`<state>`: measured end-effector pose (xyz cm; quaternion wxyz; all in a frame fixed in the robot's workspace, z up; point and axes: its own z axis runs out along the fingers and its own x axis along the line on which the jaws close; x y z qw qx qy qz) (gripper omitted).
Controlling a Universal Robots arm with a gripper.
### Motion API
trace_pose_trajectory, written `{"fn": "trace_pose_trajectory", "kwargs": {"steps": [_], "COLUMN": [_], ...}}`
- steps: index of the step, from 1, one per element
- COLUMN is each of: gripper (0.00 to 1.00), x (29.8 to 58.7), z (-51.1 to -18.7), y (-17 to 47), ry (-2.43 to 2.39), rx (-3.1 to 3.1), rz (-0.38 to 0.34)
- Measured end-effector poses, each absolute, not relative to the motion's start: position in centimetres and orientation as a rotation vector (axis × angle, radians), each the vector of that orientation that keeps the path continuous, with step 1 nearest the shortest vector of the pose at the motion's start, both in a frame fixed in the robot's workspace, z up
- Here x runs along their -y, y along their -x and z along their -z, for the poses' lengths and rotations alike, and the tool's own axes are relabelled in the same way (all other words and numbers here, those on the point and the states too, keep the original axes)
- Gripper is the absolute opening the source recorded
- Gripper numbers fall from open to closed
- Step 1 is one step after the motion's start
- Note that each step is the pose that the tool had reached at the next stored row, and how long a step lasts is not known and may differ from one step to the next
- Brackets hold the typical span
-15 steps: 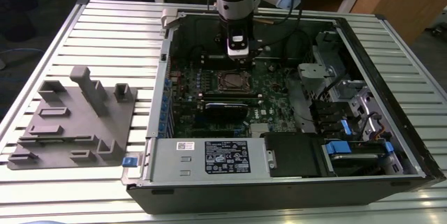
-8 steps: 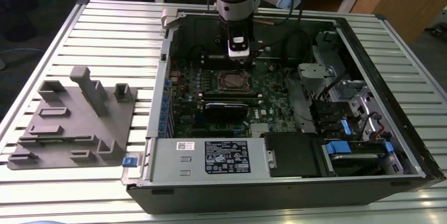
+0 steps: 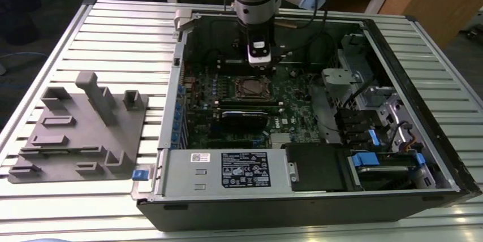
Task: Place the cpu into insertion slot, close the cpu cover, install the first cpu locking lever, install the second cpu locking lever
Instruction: 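Install the first cpu locking lever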
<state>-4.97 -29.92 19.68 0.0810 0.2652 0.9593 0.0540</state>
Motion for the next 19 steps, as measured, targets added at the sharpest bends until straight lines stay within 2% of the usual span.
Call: {"fn": "trace_pose_trajectory", "kwargs": {"steps": [19], "gripper": [0.11], "x": [29.53], "z": [-20.16], "y": [4.97], "ry": [-0.788], "rx": [-2.868], "rz": [-0.160]}}
